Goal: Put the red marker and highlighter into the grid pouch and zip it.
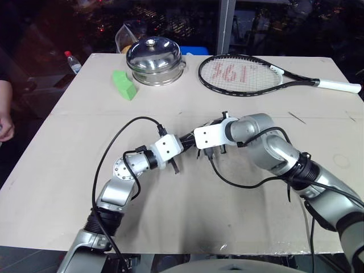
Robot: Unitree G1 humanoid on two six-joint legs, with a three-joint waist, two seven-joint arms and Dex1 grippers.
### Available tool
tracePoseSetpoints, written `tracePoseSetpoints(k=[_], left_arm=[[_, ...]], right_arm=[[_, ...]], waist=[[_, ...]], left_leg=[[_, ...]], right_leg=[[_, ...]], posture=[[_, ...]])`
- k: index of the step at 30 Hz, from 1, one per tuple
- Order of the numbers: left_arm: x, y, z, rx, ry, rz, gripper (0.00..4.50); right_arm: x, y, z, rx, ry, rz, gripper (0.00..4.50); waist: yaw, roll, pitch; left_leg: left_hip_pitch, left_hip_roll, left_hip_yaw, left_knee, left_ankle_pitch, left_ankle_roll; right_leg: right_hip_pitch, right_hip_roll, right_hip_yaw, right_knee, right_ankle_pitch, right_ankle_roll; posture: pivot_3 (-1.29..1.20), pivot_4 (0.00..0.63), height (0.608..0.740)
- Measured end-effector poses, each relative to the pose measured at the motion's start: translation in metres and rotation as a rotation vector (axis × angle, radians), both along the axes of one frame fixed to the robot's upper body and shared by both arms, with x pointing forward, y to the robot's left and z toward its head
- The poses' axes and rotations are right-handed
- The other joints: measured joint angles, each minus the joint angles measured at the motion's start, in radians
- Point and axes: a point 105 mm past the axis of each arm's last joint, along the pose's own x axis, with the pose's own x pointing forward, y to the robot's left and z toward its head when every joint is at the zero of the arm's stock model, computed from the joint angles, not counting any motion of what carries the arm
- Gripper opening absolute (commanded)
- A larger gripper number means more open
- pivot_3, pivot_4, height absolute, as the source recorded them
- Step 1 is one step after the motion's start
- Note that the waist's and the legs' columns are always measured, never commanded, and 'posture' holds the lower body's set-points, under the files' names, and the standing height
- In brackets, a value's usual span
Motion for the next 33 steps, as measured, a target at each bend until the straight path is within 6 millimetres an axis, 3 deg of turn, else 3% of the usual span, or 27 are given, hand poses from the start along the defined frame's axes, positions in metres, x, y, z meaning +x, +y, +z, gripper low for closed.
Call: tracePoseSetpoints(k=[3, 5, 7, 9, 11, 14, 20, 24, 27, 29, 31, 33], left_arm=[[0.001, 0.001, 0.0, -0.005, 0.011, 0.008, 0.0], [0.003, 0.002, 0.0, -0.013, 0.023, 0.024, 0.0], [0.006, 0.004, 0.001, -0.039, 0.042, 0.047, 0.0], [0.01, 0.007, 0.004, -0.062, 0.058, 0.063, 0.0], [0.012, 0.007, 0.005, -0.072, 0.069, 0.062, 0.0], [0.012, 0.001, 0.006, -0.095, 0.084, 0.041, 0.0], [0.01, -0.003, 0.005, -0.088, 0.1, 0.006, 0.0], [0.007, -0.007, 0.002, -0.072, 0.11, -0.018, 0.0], [0.007, -0.008, 0.003, -0.066, 0.104, -0.023, 0.0], [0.007, -0.007, 0.003, -0.065, 0.099, -0.024, 0.0], [0.007, -0.008, 0.003, -0.059, 0.092, -0.024, 0.0], [0.006, -0.007, 0.003, -0.059, 0.089, -0.024, 0.0]], right_arm=[[0.008, -0.032, 0.01, 0.066, 0.04, -0.109, 2.56], [0.005, -0.054, 0.033, 0.269, 0.184, -0.239, 2.56], [-0.015, -0.07, 0.057, 0.521, 0.384, -0.303, 2.56], [-0.046, -0.074, 0.068, 0.645, 0.553, -0.276, 2.56], [-0.069, -0.068, 0.053, 0.684, 0.696, -0.267, 2.56], [-0.081, -0.054, 0.019, 0.723, 0.85, -0.336, 2.56], [-0.062, -0.013, -0.001, 0.929, 0.856, -0.457, 2.56], [-0.05, 0.004, 0.004, 1.042, 0.87, -0.493, 2.56], [-0.045, 0.015, 0.013, 1.086, 0.881, -0.478, 1.79], [-0.043, 0.016, 0.012, 1.09, 0.879, -0.497, 0.85], [-0.04, 0.012, 0.01, 1.096, 0.874, -0.523, 0.2], [-0.038, 0.008, 0.009, 1.092, 0.859, -0.544, 0.2]], waist=[[0.001, 0.0, 0.0], [-0.002, 0.0, 0.0], [-0.003, -0.001, 0.0], [-0.002, -0.001, 0.0], [-0.005, -0.002, 0.0], [-0.009, -0.001, 0.0], [-0.006, -0.002, -0.001], [-0.003, -0.002, 0.0], [-0.003, -0.002, 0.0], [-0.003, -0.002, 0.0], [-0.004, -0.002, 0.0], [-0.005, -0.002, 0.0]], left_leg=[[0.0, 0.0, -0.001, 0.0, 0.0, 0.0], [0.0, 0.0, -0.001, 0.0, 0.0, 0.0], [0.0, 0.001, -0.003, 0.0, 0.0, 0.0], [0.0, 0.003, -0.006, -0.001, 0.0, 0.0], [0.001, 0.004, -0.007, -0.002, 0.0, 0.0], [0.001, 0.004, -0.007, -0.001, 0.0, 0.0], [0.0, 0.002, -0.007, -0.001, 0.0, -0.001], [-0.001, 0.0, -0.007, -0.001, 0.0, -0.001], [-0.001, 0.0, -0.007, -0.001, 0.0, -0.001], [-0.001, 0.0, -0.007, -0.001, 0.0, -0.001], [-0.001, 0.0, -0.007, -0.001, 0.0, -0.001], [-0.001, 0.0, -0.007, -0.002, 0.0, -0.001]], right_leg=[[0.001, -0.001, -0.001, 0.0, 0.0, 0.0], [0.001, -0.001, -0.001, 0.0, 0.0, 0.0], [0.001, -0.001, 0.001, 0.001, 0.0, 0.0], [0.002, -0.002, -0.001, 0.0, 0.0, -0.001], [0.002, -0.001, -0.002, 0.0, -0.001, -0.002], [0.002, -0.001, -0.001, 0.001, -0.001, -0.002], [0.002, 0.002, -0.001, 0.001, -0.001, -0.002], [0.002, 0.0, -0.002, 0.0, -0.001, -0.001], [0.002, 0.0, -0.002, 0.0, -0.001, -0.001], [0.002, 0.0, -0.002, 0.0, -0.001, -0.001], [0.002, 0.0, -0.002, 0.0, -0.001, -0.001], [0.002, 0.0, -0.002, 0.0, -0.001, -0.001]], posture=[[0.0, 0.15, 0.74], [0.0, 0.15, 0.74], [0.0, 0.15, 0.74], [0.0, 0.15, 0.74], [0.0, 0.15, 0.74], [0.0, 0.15, 0.74], [0.0, 0.15, 0.74], [0.0, 0.15, 0.74], [0.0, 0.15, 0.74], [0.0, 0.15, 0.74], [0.0, 0.15, 0.74], [0.0, 0.15, 0.74]])
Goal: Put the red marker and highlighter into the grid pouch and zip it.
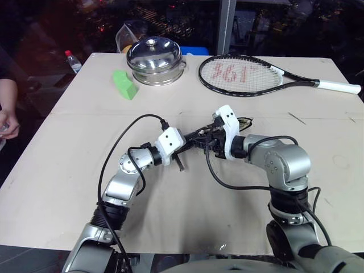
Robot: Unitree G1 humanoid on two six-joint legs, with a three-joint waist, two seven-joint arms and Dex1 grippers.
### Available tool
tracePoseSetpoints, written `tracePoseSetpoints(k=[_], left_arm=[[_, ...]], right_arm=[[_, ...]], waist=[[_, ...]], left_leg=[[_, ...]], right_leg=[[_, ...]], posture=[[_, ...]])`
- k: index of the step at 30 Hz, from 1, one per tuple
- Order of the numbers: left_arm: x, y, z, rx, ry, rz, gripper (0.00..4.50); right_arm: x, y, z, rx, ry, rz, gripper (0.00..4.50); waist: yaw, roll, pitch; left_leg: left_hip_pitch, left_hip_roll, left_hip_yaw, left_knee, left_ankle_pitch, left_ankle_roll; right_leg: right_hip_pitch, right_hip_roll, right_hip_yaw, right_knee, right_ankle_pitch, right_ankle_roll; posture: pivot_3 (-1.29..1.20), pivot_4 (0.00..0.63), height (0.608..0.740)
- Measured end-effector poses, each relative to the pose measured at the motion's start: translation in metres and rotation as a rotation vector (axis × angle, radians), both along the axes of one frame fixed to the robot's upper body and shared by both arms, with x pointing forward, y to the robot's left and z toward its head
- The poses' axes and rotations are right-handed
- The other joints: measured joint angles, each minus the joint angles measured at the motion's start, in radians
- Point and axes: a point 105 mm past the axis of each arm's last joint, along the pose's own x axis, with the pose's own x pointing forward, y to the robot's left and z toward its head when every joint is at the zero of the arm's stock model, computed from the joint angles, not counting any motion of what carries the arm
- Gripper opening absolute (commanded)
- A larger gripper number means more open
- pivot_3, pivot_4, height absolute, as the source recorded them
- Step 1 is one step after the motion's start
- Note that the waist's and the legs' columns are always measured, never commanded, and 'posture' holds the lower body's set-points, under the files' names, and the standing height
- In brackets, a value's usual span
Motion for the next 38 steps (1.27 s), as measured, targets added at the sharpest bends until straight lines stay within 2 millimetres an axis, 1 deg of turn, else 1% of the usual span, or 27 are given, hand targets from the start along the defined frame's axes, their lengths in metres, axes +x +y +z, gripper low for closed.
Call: tracePoseSetpoints(k=[3, 6, 9, 10, 11, 13, 15, 16, 17, 19, 20, 21, 22, 23, 24, 25, 27, 28, 29, 30, 31, 32, 36, 38], left_arm=[[-0.001, 0.0, -0.001, 0.0, 0.0, 0.0, 0.0], [-0.001, 0.001, 0.0, 0.011, -0.026, 0.004, 0.0], [0.001, 0.005, 0.0, 0.039, -0.057, 0.015, 0.0], [0.002, 0.005, -0.001, 0.05, -0.07, 0.013, 0.0], [0.003, 0.005, -0.002, 0.064, -0.081, 0.009, 0.0], [0.009, 0.009, -0.006, 0.105, -0.1, 0.019, 0.0], [0.014, 0.013, -0.008, 0.125, -0.108, 0.032, 0.0], [0.017, 0.015, -0.009, 0.136, -0.118, 0.034, 0.0], [0.019, 0.015, -0.009, 0.148, -0.126, 0.033, 0.0], [0.021, 0.013, -0.01, 0.165, -0.121, 0.0, 0.0], [0.015, 0.009, -0.01, 0.14, -0.089, -0.063, 0.63], [0.013, 0.008, -0.01, 0.125, -0.07, -0.09, 0.96], [0.01, 0.007, -0.009, 0.113, -0.055, -0.113, 1.42], [0.004, 0.017, -0.01, 0.084, 0.005, -0.117, 1.87], [0.003, 0.022, -0.011, 0.078, 0.028, -0.107, 2.23], [-0.001, 0.03, -0.011, 0.049, 0.087, -0.094, 2.69], [-0.014, 0.05, -0.012, 0.001, 0.189, -0.063, 3.5], [-0.027, 0.063, -0.013, -0.024, 0.256, -0.045, 3.97], [-0.041, 0.08, -0.018, -0.037, 0.328, -0.012, 4.03], [-0.054, 0.094, -0.017, -0.055, 0.375, 0.024, 4.03], [-0.061, 0.1, -0.017, -0.062, 0.395, 0.039, 4.03], [-0.071, 0.106, -0.013, -0.066, 0.407, 0.053, 4.03], [-0.102, 0.117, -0.008, -0.058, 0.465, 0.078, 4.03], [-0.109, 0.119, -0.008, -0.068, 0.485, 0.086, 4.03]], right_arm=[[0.001, -0.006, -0.001, -0.022, 0.001, -0.024, 0.2], [0.01, -0.033, 0.003, -0.073, -0.037, -0.124, 0.2], [0.022, -0.086, 0.004, -0.161, -0.061, -0.299, 0.2], [0.024, -0.113, 0.002, -0.213, -0.065, -0.38, 0.2], [0.024, -0.133, -0.001, -0.252, -0.06, -0.427, 0.2], [0.023, -0.161, -0.005, -0.314, -0.056, -0.502, 0.2], [0.025, -0.172, -0.004, -0.335, -0.065, -0.536, 0.2], [0.025, -0.176, -0.002, -0.361, -0.101, -0.536, 0.2], [0.025, -0.174, 0.0, -0.377, -0.137, -0.513, 0.2], [0.022, -0.162, -0.004, -0.382, -0.181, -0.435, 0.2], [0.015, -0.151, -0.012, -0.376, -0.203, -0.361, 0.72], [0.011, -0.148, -0.017, -0.373, -0.206, -0.336, 1.0], [0.007, -0.149, -0.02, -0.373, -0.22, -0.315, 1.5], [-0.007, -0.152, -0.027, -0.365, -0.247, -0.262, 1.94], [-0.009, -0.152, -0.027, -0.358, -0.255, -0.252, 2.33], [-0.017, -0.154, -0.025, -0.322, -0.281, -0.234, 2.78], [-0.035, -0.16, -0.021, -0.267, -0.317, -0.205, 3.63], [-0.049, -0.167, -0.021, -0.248, -0.331, -0.188, 4.12], [-0.065, -0.178, -0.023, -0.253, -0.329, -0.182, 4.46], [-0.079, -0.19, -0.024, -0.255, -0.329, -0.191, 4.46], [-0.086, -0.196, -0.025, -0.259, -0.331, -0.192, 4.46], [-0.097, -0.202, -0.024, -0.267, -0.349, -0.184, 4.46], [-0.126, -0.221, -0.014, -0.331, -0.414, -0.177, 4.46], [-0.133, -0.224, -0.014, -0.348, -0.421, -0.171, 4.46]], waist=[[0.0, 0.0, 0.0], [0.002, 0.0, 0.0], [0.004, 0.0, 0.0], [0.005, 0.0, 0.0], [0.006, 0.0, 0.0], [-0.001, 0.0, 0.0], [-0.009, 0.0, 0.001], [-0.011, 0.0, 0.001], [-0.012, 0.0, 0.001], [-0.013, 0.0, 0.001], [-0.013, 0.0, 0.001], [-0.013, 0.0, 0.001], [-0.012, 0.0, 0.001], [-0.009, -0.001, 0.001], [-0.01, -0.001, 0.001], [-0.011, -0.002, 0.002], [-0.014, -0.003, 0.002], [-0.016, -0.003, 0.003], [-0.016, -0.003, 0.003], [-0.015, -0.003, 0.003], [-0.014, -0.003, 0.003], [-0.012, -0.003, 0.004], [0.002, -0.002, 0.005], [0.004, -0.001, 0.005]], left_leg=[[0.0, 0.0, 0.0, 0.0, 0.0, 0.0], [0.0, 0.0, 0.0, 0.0, 0.0, 0.0], [0.0, -0.001, 0.0, 0.0, 0.0, 0.0], [0.0, -0.001, 0.0, -0.001, 0.0, 0.0], [0.0, -0.001, 0.0, -0.001, 0.0, 0.0], [0.0, -0.001, 0.001, -0.002, 0.0, 0.0], [0.001, 0.0, 0.002, -0.002, 0.0, 0.0], [0.002, 0.0, 0.001, -0.003, 0.0, 0.0], [0.002, 0.0, 0.0, -0.003, 0.0, 0.0], [0.002, 0.001, 0.0, -0.004, 0.0, 0.0], [0.002, 0.001, 0.0, -0.004, 0.0, 0.0], [0.001, 0.001, 0.0, -0.004, 0.0, 0.0], [0.0, 0.001, 0.0, -0.005, 0.0, 0.0], [0.0, 0.0, 0.001, -0.004, 0.0, 0.0], [0.0, 0.0, 0.001, -0.004, 0.0, 0.0], [0.0, -0.001, 0.002, -0.004, 0.0, 0.0], [0.0, 0.0, 0.001, -0.004, -0.001, 0.001], [0.0, 0.0, 0.001, -0.004, -0.001, 0.001], [0.001, 0.0, 0.001, -0.005, -0.002, 0.0], [0.001, 0.0, 0.001, -0.005, -0.002, 0.0], [0.002, 0.0, 0.0, -0.005, -0.002, 0.0], [0.002, 0.0, 0.0, -0.005, -0.002, 0.0], [0.005, 0.001, 0.0, -0.004, -0.005, -0.005], [0.005, 0.0, 0.0, -0.004, -0.005, -0.005]], right_leg=[[0.0, 0.0, 0.0, 0.0, 0.0, 0.0], [0.0, -0.001, 0.0, -0.001, 0.0, 0.0], [0.0, -0.002, 0.0, -0.001, 0.0, 0.0], [0.0, -0.002, -0.001, -0.002, 0.0, 0.0], [0.0, -0.002, -0.001, -0.002, 0.0, 0.0], [0.0, -0.002, 0.0, -0.001, 0.0, 0.0], [-0.001, -0.001, 0.003, -0.001, 0.0, 0.001], [-0.001, -0.001, 0.002, -0.001, -0.002, 0.003], [-0.001, 0.0, 0.002, -0.001, -0.002, 0.003], [-0.001, 0.001, 0.001, -0.001, -0.003, 0.004], [-0.001, 0.001, 0.002, -0.001, -0.003, 0.004], [-0.001, 0.001, 0.001, -0.001, -0.003, 0.004], [-0.001, 0.001, 0.001, -0.001, -0.003, 0.004], [-0.001, 0.0, 0.002, -0.002, -0.003, 0.004], [-0.001, 0.0, 0.002, -0.002, -0.003, 0.005], [-0.001, -0.001, 0.003, -0.002, -0.004, 0.007], [0.0, -0.002, 0.003, -0.003, -0.005, 0.009], [-0.001, -0.003, 0.003, -0.004, -0.006, 0.009], [0.001, -0.005, 0.003, -0.005, -0.006, 0.009], [0.001, -0.006, 0.002, -0.006, -0.006, 0.01], [0.001, -0.006, 0.002, -0.006, -0.006, 0.01], [0.001, -0.006, 0.002, -0.006, -0.006, 0.01], [0.002, -0.008, 0.001, -0.006, -0.007, 0.003], [0.002, -0.01, -0.001, -0.006, -0.007, 0.003]], posture=[[0.0, 0.15, 0.74], [0.0, 0.15, 0.74], [0.0, 0.15, 0.74], [0.0, 0.15, 0.74], [0.0, 0.15, 0.74], [0.0, 0.15, 0.74], [0.0, 0.15, 0.74], [0.0, 0.15, 0.74], [0.0, 0.15, 0.74], [0.0, 0.15, 0.74], [0.0, 0.15, 0.74], [0.0, 0.15, 0.74], [0.0, 0.15, 0.74], [0.0, 0.15, 0.74], [0.0, 0.15, 0.74], [0.0, 0.15, 0.74], [0.0, 0.15, 0.74], [0.0, 0.15, 0.74], [0.0, 0.15, 0.74], [0.0, 0.15, 0.74], [0.0, 0.15, 0.74], [0.0, 0.15, 0.74], [0.0, 0.15, 0.74], [0.0, 0.15, 0.74]])
